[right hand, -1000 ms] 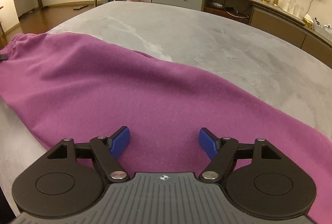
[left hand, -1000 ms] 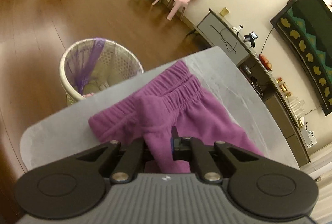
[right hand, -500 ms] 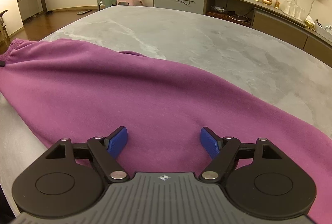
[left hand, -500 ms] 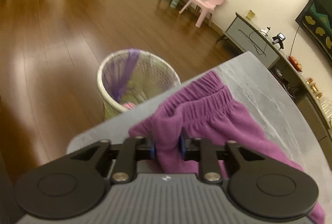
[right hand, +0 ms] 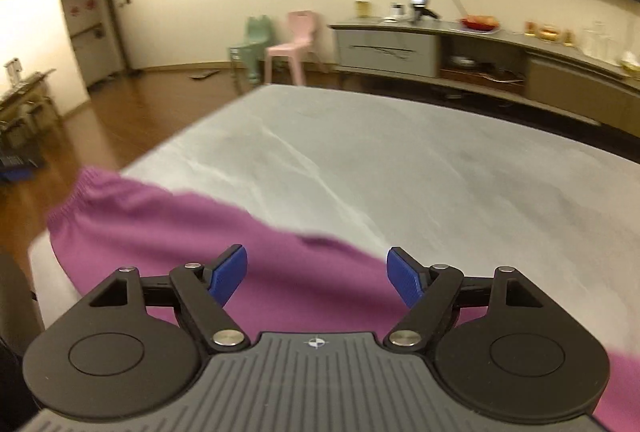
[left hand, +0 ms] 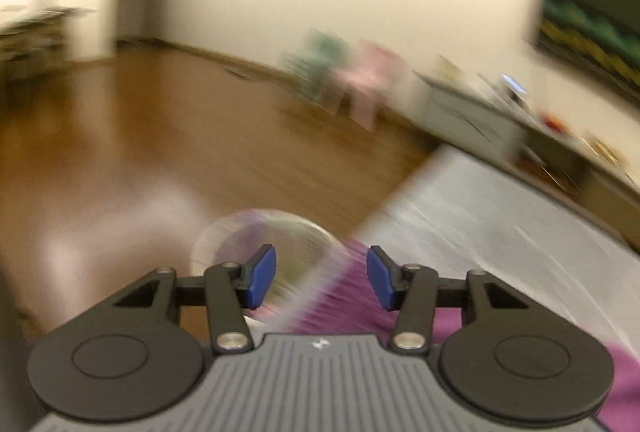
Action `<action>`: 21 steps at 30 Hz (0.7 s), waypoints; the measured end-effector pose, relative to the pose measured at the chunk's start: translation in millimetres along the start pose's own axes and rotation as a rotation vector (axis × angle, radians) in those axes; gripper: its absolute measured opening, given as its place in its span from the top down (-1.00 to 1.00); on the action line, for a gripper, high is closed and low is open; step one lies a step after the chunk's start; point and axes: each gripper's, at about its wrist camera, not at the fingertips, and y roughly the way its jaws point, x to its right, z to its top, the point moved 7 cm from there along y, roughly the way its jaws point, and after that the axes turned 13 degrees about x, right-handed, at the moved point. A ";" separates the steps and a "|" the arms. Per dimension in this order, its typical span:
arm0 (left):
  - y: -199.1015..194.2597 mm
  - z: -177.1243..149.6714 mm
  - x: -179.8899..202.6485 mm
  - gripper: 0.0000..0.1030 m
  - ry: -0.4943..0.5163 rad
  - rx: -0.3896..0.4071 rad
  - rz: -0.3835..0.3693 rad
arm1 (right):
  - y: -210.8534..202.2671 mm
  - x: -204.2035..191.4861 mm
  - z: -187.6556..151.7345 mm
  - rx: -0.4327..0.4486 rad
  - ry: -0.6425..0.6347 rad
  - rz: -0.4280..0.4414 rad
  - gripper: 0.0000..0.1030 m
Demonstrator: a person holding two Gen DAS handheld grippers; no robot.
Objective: Fold clothes
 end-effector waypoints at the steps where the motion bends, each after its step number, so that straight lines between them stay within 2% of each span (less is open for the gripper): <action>1: 13.5 -4.8 11.1 0.03 0.044 -0.033 -0.024 | 16.1 -2.0 5.5 -0.010 0.006 0.017 -0.54; 3: 39.3 -13.6 23.5 0.04 0.129 -0.073 0.001 | 59.1 -1.4 4.3 -0.079 0.040 0.046 -0.54; 6: 67.0 -31.6 27.9 0.04 0.170 -0.136 0.015 | 102.1 -5.8 -8.6 -0.172 0.026 0.068 -0.49; 8: 79.8 -38.4 28.6 0.30 0.190 -0.150 -0.002 | 120.5 -11.0 -20.6 -0.237 -0.015 0.088 0.19; 9: 85.7 -41.1 28.8 0.52 0.201 -0.152 -0.014 | 124.4 -12.6 -27.4 -0.264 -0.061 0.081 0.67; 10: 92.4 -42.5 28.8 0.58 0.178 -0.165 -0.037 | 123.9 -11.9 -29.5 -0.251 -0.103 0.062 0.72; 12: 101.9 -43.3 26.8 0.68 0.085 -0.182 -0.091 | 123.0 -3.7 -29.9 -0.227 -0.151 -0.001 0.95; 13: 110.3 -41.5 25.9 0.79 0.015 -0.195 -0.120 | 123.8 4.8 -27.8 -0.215 -0.181 -0.061 1.00; 14: 116.6 -41.0 21.9 0.82 -0.066 -0.209 -0.145 | 126.7 17.1 -28.7 -0.214 -0.216 -0.138 1.00; 19: 128.5 -37.9 -15.7 0.84 -0.471 -0.250 -0.246 | 115.7 37.6 -23.8 -0.214 -0.115 -0.138 1.00; 21: 127.1 -38.6 -33.2 0.84 -0.583 -0.260 -0.274 | 102.0 33.9 -18.3 -0.187 -0.094 -0.134 1.00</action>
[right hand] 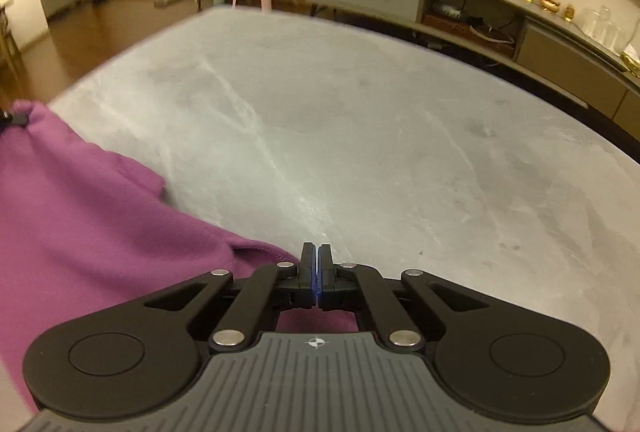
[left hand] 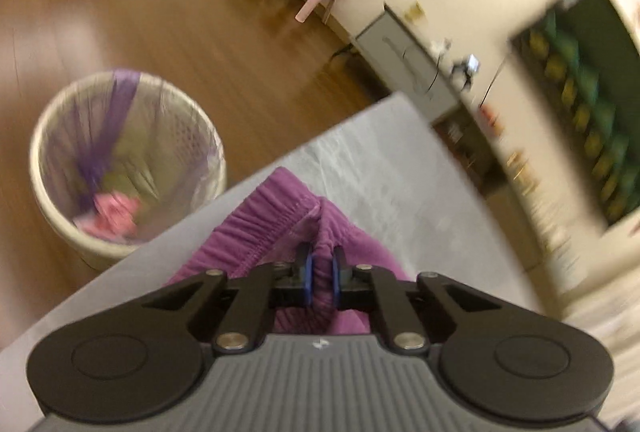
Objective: Fold clothes
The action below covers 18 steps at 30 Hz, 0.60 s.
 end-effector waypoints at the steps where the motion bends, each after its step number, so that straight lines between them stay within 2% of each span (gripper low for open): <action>1: -1.4 0.9 -6.9 0.84 -0.043 -0.011 -0.015 | -7.9 -1.0 1.4 0.016 0.013 0.004 1.00; 3: -3.7 2.7 -15.0 0.84 -0.095 -0.022 -0.034 | -23.6 -2.0 -0.1 0.048 0.046 0.012 0.99; 4: -4.8 3.7 -18.3 0.84 -0.117 -0.027 -0.042 | -31.0 -5.3 -2.6 0.058 0.055 0.014 0.90; 5: -9.0 7.7 -16.1 0.84 -0.095 -0.013 -0.051 | -38.5 -8.4 -5.1 0.067 0.063 0.017 0.81; 6: -11.4 12.0 -11.5 0.82 -0.030 0.004 -0.045 | -46.5 -9.5 -6.6 0.075 0.062 0.021 0.56; 7: -10.6 13.4 -8.1 0.77 0.070 0.012 0.004 | -54.5 -10.7 -8.2 0.084 0.061 0.025 0.29; 9: -10.0 10.1 1.1 0.59 0.256 0.021 0.119 | -70.0 -11.7 -17.4 0.090 0.035 0.012 -0.05; 10: -14.4 9.9 7.8 0.41 0.303 0.031 0.138 | -77.4 -11.6 -24.7 0.088 0.011 -0.003 -0.10; 11: -22.0 12.1 15.0 0.38 0.351 0.055 0.158 | -84.9 -11.3 -32.0 0.086 -0.013 -0.019 -0.12; 12: -31.6 16.4 21.6 0.29 0.401 0.095 0.180 | -93.2 -5.0 -40.0 0.084 -0.019 -0.039 -0.20; 13: -43.3 21.9 26.8 0.11 0.435 0.137 0.193 | -101.6 1.2 -48.0 0.083 -0.024 -0.059 -0.29; 15: -62.3 28.5 30.2 0.10 0.465 0.194 0.202 | -116.8 17.0 -63.7 0.075 -0.014 -0.100 -0.38; 16: -66.8 26.3 31.8 0.10 0.501 0.197 0.200 | -121.8 30.4 -73.7 0.063 0.006 -0.127 -0.38; 18: -60.3 9.2 31.8 0.16 0.608 0.131 0.222 | -128.9 55.3 -93.5 0.034 0.040 -0.182 -0.38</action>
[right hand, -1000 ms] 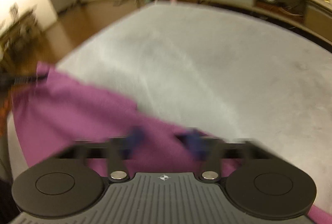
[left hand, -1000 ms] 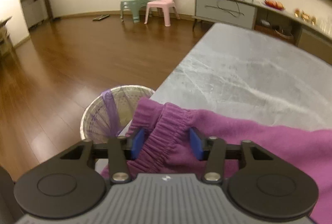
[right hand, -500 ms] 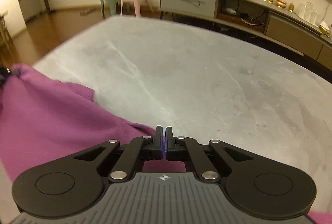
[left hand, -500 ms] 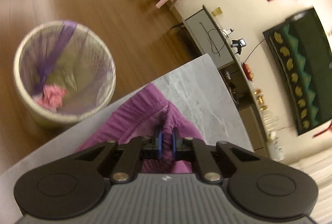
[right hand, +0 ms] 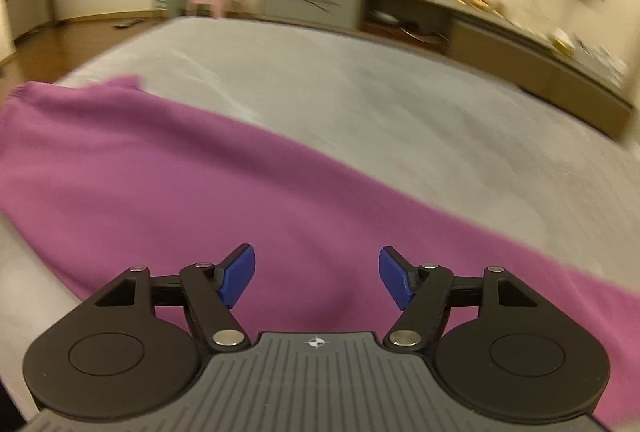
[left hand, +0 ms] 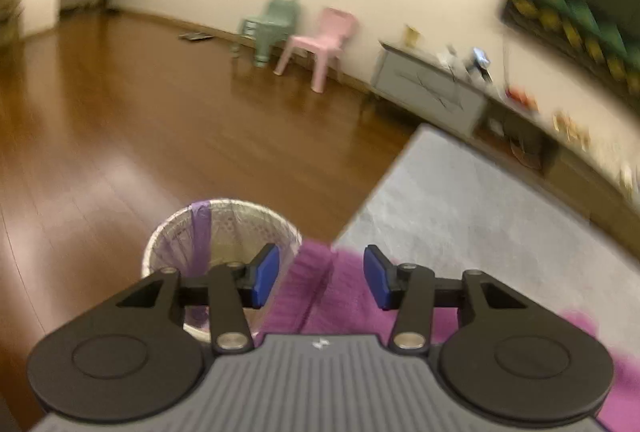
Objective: Fold clothes
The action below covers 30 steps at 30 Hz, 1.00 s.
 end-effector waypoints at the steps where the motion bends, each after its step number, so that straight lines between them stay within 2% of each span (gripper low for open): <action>1: 4.6 -10.0 6.9 0.31 0.062 -0.037 0.002 | -0.4 12.0 -9.1 -0.016 0.012 -0.026 -0.34; 4: 20.2 -33.7 27.1 0.51 0.175 -0.103 -0.003 | -1.0 42.7 -27.2 -0.021 0.070 -0.038 -0.35; 6: 26.2 -38.8 40.8 0.56 0.188 -0.096 -0.021 | 1.8 61.8 -26.5 -0.022 0.061 -0.104 -0.34; 9: 38.5 -40.4 64.5 0.67 0.177 -0.068 -0.111 | 13.6 93.5 -25.6 -0.007 0.116 -0.152 -0.34; 10: 41.8 -39.3 63.1 0.82 0.127 -0.072 -0.128 | 17.3 103.4 -25.0 -0.004 0.133 -0.171 -0.34; 12: 45.6 -33.9 49.8 0.89 -0.031 -0.091 -0.141 | 24.5 122.9 -23.9 0.001 0.166 -0.208 -0.35; 14: 39.0 -21.1 21.4 0.86 -0.197 -0.060 -0.127 | 25.4 127.1 -24.2 -0.014 0.179 -0.192 -0.35; 16: 28.6 -8.4 -7.1 0.86 -0.308 -0.011 -0.112 | 23.6 127.3 -25.2 -0.031 0.181 -0.183 -0.35; 18: 24.2 -4.8 -11.9 0.79 -0.268 0.007 -0.116 | 16.7 126.6 -28.5 -0.027 0.202 -0.180 -0.35; 19: 24.2 -6.3 -5.8 0.66 -0.209 -0.001 -0.123 | 14.5 125.8 -30.1 -0.021 0.214 -0.179 -0.35; 22: 29.6 -17.3 32.8 0.49 -0.002 -0.042 -0.148 | 4.1 113.6 -32.4 0.004 0.231 -0.140 -0.35; 24: 34.9 -24.7 58.6 0.47 0.100 -0.056 -0.158 | -3.7 103.7 -35.3 0.013 0.216 -0.121 -0.35; 27: 42.2 -35.6 88.5 0.60 0.180 -0.062 -0.192 | -4.2 94.7 -38.2 0.022 0.183 -0.122 -0.36; 28: 44.0 -39.7 96.0 0.82 0.195 -0.062 -0.209 | -4.4 94.0 -39.2 0.026 0.172 -0.123 -0.36; 30: 49.5 -39.1 94.3 0.81 0.165 -0.061 -0.206 | -6.8 96.6 -41.4 0.024 0.166 -0.134 -0.34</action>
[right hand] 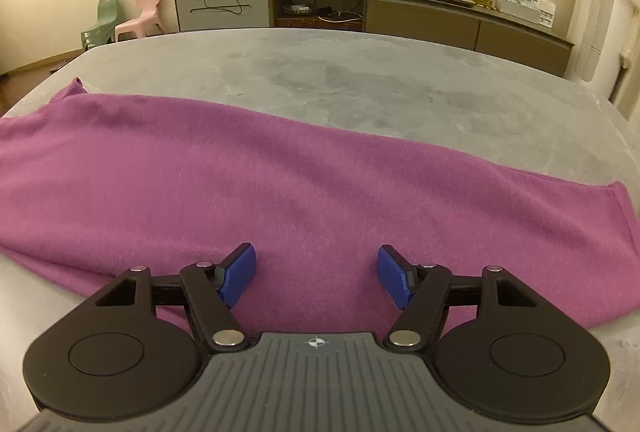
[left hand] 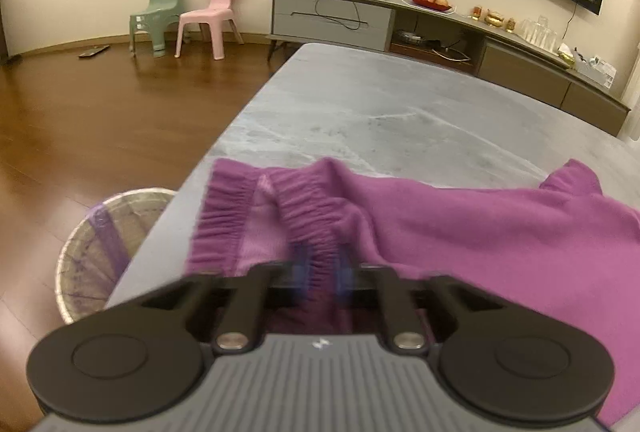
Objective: Fold clothes
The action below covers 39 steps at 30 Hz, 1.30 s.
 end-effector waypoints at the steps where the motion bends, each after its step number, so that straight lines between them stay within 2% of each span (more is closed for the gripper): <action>1: -0.5 1.4 -4.3 0.83 -0.006 0.005 0.024 | -1.7 3.6 -0.6 -0.005 0.004 -0.010 -0.33; 2: -2.9 3.0 -7.5 0.87 0.002 0.013 0.055 | -6.0 9.4 -1.1 -0.014 0.011 -0.024 -0.33; 3: -5.4 4.6 -10.8 0.99 0.010 0.021 0.085 | -9.2 14.3 -3.4 -0.016 0.013 -0.027 -0.33; 5: -14.9 9.1 -13.3 0.98 0.035 0.038 0.135 | -15.6 24.0 -8.2 -0.020 0.016 -0.034 -0.33; 6: -25.6 13.0 -7.7 0.96 0.053 0.055 0.127 | -18.8 28.8 -10.4 -0.022 0.018 -0.038 -0.33; 9: -54.1 17.2 23.5 0.94 0.120 0.092 0.029 | -26.0 42.3 -9.1 -0.019 0.034 -0.070 -0.33; 12: -60.0 -1.7 73.6 0.94 0.230 0.049 -0.103 | -28.8 55.0 -2.2 0.033 0.053 -0.103 -0.33; 14: -49.6 -22.7 100.1 0.93 0.304 -0.011 -0.150 | -19.6 58.9 -3.9 0.021 0.063 -0.087 -0.33; 15: -43.6 -33.5 109.0 0.94 0.342 -0.040 -0.157 | -14.7 61.0 -6.7 0.009 0.045 -0.082 -0.36; 16: -38.7 -39.4 113.3 0.94 0.377 -0.037 -0.144 | -9.9 63.2 -9.3 -0.002 0.028 -0.077 -0.40; 17: -34.8 -39.3 114.8 0.94 0.386 -0.028 -0.136 | -7.4 66.8 -7.3 -0.011 0.024 -0.067 -0.40; 20: -13.7 -27.9 106.9 0.92 0.331 -0.029 -0.114 | 4.5 82.3 2.1 -0.036 0.021 -0.074 -0.40; 23: 15.0 -15.1 111.2 0.94 0.337 -0.001 -0.038 | 21.2 89.5 13.7 -0.042 0.035 -0.078 -0.43; 28: 37.9 3.0 124.2 0.98 0.331 0.009 0.077 | 37.0 84.1 21.4 0.026 0.042 -0.047 -0.45; 29: 33.0 9.0 125.3 0.97 0.313 0.011 0.075 | 38.3 83.3 21.9 0.044 0.044 -0.036 -0.44; 30: 23.8 14.9 127.3 0.96 0.292 0.023 0.068 | 33.8 87.4 22.2 0.057 0.058 -0.033 -0.35; 34: -22.7 16.3 148.4 0.86 0.304 0.058 -0.080 | 3.2 118.3 24.4 0.121 0.126 -0.058 -0.34; 35: -26.2 10.2 151.8 0.86 0.322 0.042 -0.099 | 2.5 128.9 19.8 0.109 0.116 -0.076 -0.34; 38: -10.7 -20.5 152.9 0.87 0.412 -0.059 -0.068 | 11.8 147.8 1.6 0.068 0.077 -0.110 -0.29; 39: -8.1 -25.2 152.9 0.86 0.433 -0.058 -0.050 | 11.8 147.7 1.9 0.070 0.062 -0.102 -0.29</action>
